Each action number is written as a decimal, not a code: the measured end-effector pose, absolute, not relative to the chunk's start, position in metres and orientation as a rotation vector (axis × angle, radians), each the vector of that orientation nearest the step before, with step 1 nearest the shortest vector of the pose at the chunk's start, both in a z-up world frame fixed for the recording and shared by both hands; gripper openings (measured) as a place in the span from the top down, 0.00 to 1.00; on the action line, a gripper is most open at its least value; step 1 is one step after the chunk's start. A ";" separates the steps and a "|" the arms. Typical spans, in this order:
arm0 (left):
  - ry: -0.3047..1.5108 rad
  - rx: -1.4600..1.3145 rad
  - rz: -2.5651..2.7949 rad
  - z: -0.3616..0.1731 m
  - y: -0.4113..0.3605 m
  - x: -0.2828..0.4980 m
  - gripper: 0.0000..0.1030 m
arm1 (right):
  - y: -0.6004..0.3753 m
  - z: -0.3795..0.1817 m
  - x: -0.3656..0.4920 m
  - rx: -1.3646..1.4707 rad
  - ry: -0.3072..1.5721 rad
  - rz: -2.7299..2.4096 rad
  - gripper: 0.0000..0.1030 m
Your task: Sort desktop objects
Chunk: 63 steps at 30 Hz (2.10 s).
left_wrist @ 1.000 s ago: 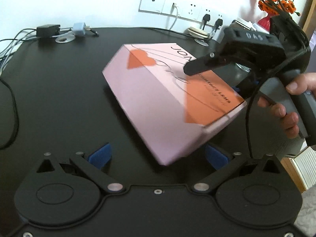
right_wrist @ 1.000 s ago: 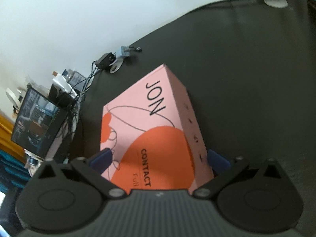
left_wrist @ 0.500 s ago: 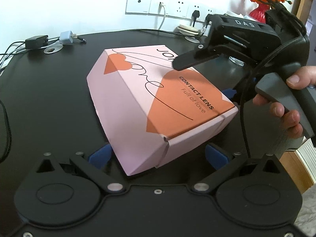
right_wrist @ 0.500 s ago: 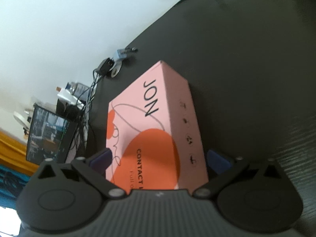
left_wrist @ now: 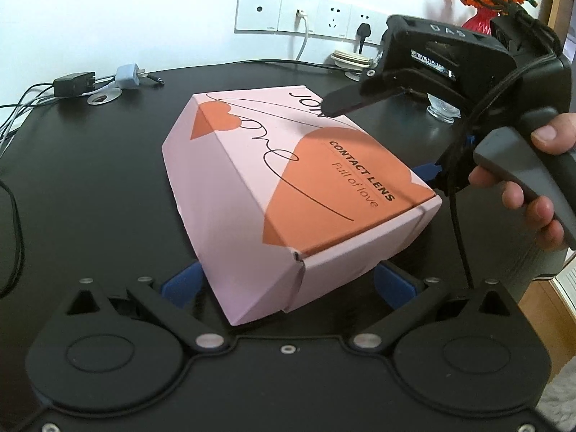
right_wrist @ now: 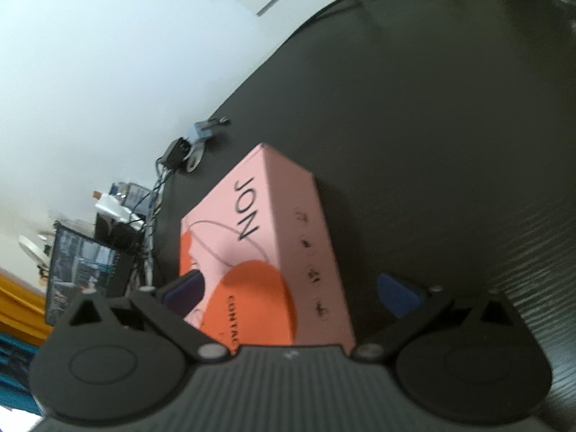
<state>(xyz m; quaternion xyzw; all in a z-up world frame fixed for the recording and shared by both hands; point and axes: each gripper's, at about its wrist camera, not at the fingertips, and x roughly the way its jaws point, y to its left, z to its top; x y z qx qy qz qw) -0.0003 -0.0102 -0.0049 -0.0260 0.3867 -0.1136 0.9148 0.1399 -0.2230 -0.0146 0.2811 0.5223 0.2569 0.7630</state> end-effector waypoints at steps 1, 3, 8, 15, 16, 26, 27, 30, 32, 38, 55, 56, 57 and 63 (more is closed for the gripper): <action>0.799 -0.057 -0.233 -0.004 -0.010 0.000 0.00 | -0.220 -0.014 0.140 0.611 1.139 0.571 0.01; 0.804 -0.063 -0.231 -0.003 -0.009 0.001 0.00 | -0.214 -0.013 0.140 0.605 1.146 0.592 0.01; 0.783 0.006 -0.195 0.004 -0.014 -0.005 0.00 | -0.201 -0.008 0.138 0.573 1.158 0.611 0.01; 0.721 -0.007 -0.240 0.016 -0.019 -0.018 0.00 | -0.202 -0.008 0.140 0.606 1.167 0.608 0.01; 0.726 -0.003 -0.267 0.015 -0.023 -0.019 0.00 | -0.202 -0.008 0.140 0.609 1.167 0.607 0.01; 0.777 0.017 -0.290 0.007 -0.042 -0.018 0.00 | -0.196 -0.003 0.138 0.560 1.159 0.610 0.01; 0.782 0.009 -0.302 0.007 -0.044 -0.018 0.00 | -0.195 -0.003 0.138 0.546 1.159 0.610 0.01; 0.798 -0.009 -0.327 0.007 -0.046 -0.017 0.00 | -0.190 -0.001 0.138 0.505 1.156 0.610 0.01; 0.802 -0.020 -0.331 0.006 -0.046 -0.016 0.00 | -0.187 0.000 0.137 0.478 1.155 0.610 0.00; 0.809 -0.037 -0.339 0.006 -0.047 -0.017 0.00 | -0.178 0.003 0.136 0.396 1.149 0.609 0.00; 0.783 0.041 -0.549 0.009 -0.057 -0.017 0.00 | -0.157 0.007 0.151 0.224 1.060 0.671 0.01; 0.766 0.041 -0.527 0.012 -0.052 -0.017 0.00 | -0.158 0.010 0.151 0.205 1.050 0.679 0.01; 0.744 0.027 -0.503 0.014 -0.045 -0.017 0.00 | -0.162 0.013 0.150 0.195 1.029 0.673 0.01; 0.604 -0.118 -0.335 0.030 0.014 -0.009 0.00 | -0.201 0.022 0.131 0.179 0.949 0.603 0.01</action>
